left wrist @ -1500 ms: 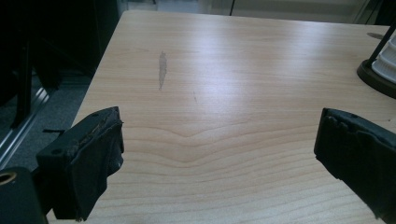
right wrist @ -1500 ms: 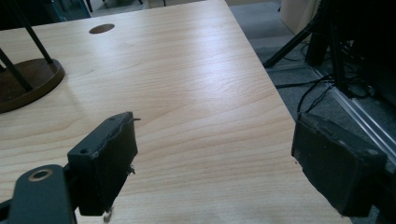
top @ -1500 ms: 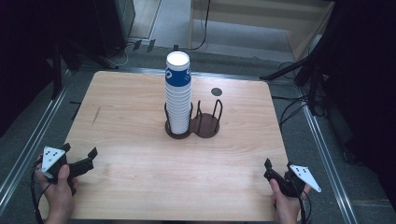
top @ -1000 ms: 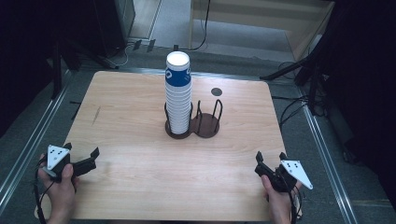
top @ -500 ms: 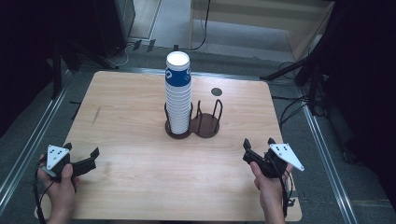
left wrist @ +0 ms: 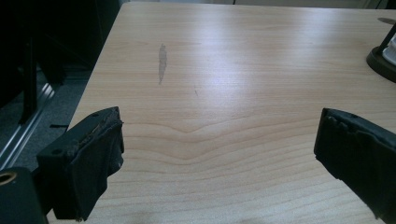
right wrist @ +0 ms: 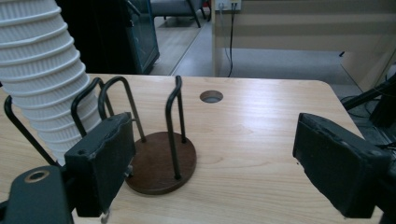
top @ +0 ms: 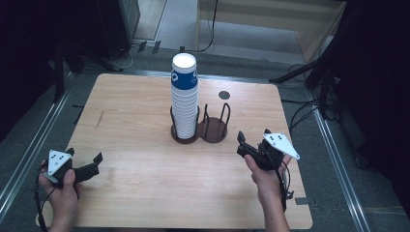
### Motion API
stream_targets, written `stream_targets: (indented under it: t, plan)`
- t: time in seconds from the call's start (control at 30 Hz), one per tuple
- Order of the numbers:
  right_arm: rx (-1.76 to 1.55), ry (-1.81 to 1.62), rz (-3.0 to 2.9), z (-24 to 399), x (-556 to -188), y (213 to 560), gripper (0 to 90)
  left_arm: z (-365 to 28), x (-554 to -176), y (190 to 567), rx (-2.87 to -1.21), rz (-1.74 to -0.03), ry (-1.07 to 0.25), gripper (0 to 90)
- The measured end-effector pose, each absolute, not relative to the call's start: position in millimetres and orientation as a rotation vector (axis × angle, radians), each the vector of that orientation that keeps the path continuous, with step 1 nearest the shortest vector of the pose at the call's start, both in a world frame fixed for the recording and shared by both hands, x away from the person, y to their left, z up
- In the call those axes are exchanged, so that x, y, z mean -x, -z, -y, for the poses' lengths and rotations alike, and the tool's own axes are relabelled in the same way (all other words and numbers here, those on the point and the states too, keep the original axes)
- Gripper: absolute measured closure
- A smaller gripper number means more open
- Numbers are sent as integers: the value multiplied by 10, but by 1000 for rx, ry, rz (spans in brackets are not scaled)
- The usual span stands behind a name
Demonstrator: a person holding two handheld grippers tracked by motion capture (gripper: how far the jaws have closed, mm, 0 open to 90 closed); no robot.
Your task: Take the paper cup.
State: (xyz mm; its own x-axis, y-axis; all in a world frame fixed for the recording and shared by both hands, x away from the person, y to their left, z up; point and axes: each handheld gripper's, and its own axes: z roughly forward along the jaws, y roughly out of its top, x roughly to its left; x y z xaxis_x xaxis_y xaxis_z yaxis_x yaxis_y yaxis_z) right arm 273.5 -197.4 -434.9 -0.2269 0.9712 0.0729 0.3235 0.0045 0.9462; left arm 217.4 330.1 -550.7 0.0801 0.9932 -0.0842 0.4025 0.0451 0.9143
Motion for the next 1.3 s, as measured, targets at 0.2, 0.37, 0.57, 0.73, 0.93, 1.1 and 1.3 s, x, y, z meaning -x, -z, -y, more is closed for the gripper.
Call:
stream_targets:
  t: [0.2,0.37,0.57,0.73,0.93,1.1,1.3]
  plan:
    - [-1336,-1249,-1635,1819,-2798,4282,130,-3292,-2179,5507,-1498,-1462,-870,25]
    - [-1321,-1269,-1632,1691,-2843,4223,129,-3283,-2180,5506,-1508,-1462,-879,25]
    - [-1290,-1301,-1653,1530,-2897,4153,129,-3292,-2184,5508,-1497,-1465,-872,25]
    - [-1277,-1324,-1661,1403,-2934,4097,129,-3288,-2187,5507,-1500,-1467,-874,25]
    - [-1249,-1343,-1679,1233,-2982,4033,129,-3282,-2189,5507,-1510,-1467,-879,25]
    - [-1228,-1358,-1694,1093,-3017,3982,129,-3294,-2194,5508,-1507,-1471,-869,25]
    - [-1232,-1393,-1697,944,-3037,3905,69,-3279,-2203,5508,-1515,-1478,-872,25]
